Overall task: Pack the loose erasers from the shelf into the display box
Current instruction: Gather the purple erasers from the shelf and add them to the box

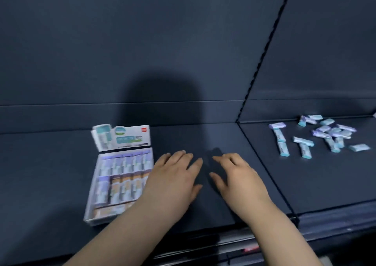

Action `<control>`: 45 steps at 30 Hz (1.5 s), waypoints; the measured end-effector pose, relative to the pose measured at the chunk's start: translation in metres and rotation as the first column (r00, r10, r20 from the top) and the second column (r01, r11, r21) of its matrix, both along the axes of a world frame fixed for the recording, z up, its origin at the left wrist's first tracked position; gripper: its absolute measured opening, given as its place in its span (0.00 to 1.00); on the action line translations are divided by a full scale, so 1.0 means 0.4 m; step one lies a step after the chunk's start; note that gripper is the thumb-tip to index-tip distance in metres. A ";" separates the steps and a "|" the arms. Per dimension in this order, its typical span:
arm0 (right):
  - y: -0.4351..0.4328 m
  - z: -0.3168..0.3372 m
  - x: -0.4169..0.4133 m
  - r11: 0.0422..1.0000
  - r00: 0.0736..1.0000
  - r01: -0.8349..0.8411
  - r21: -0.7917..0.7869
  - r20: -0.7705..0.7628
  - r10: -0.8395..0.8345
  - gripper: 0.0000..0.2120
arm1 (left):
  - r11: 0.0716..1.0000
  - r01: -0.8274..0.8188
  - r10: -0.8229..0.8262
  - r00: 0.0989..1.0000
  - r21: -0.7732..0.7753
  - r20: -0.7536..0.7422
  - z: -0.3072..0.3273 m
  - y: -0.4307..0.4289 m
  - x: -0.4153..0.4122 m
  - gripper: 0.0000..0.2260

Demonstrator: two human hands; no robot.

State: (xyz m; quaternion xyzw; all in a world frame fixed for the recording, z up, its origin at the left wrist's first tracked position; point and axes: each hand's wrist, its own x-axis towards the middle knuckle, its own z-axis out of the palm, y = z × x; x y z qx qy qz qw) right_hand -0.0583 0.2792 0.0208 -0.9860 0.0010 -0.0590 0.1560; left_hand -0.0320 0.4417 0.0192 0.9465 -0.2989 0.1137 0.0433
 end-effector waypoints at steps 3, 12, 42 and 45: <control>-0.160 -0.003 -0.008 1.000 1.000 0.006 -0.008 -0.029 -0.007 0.22 | 0.999 -0.011 0.012 0.999 0.035 -0.031 -0.008 -0.154 0.000 0.29; -0.594 -0.020 -0.016 0.994 0.989 0.096 0.049 -0.122 -0.089 0.20 | 0.995 -0.054 0.052 0.998 -0.082 -0.027 -0.061 -0.542 -0.017 0.27; -1.195 -0.031 0.258 0.986 0.981 0.166 0.013 -0.101 -0.164 0.11 | 0.963 -0.220 0.204 0.973 -0.154 -0.110 -0.069 -0.893 0.092 0.17; -1.187 -0.006 0.227 0.955 0.995 0.055 0.293 -0.101 -0.027 0.05 | 0.901 -0.237 0.154 0.958 -0.364 -0.241 -0.045 -1.011 0.101 0.17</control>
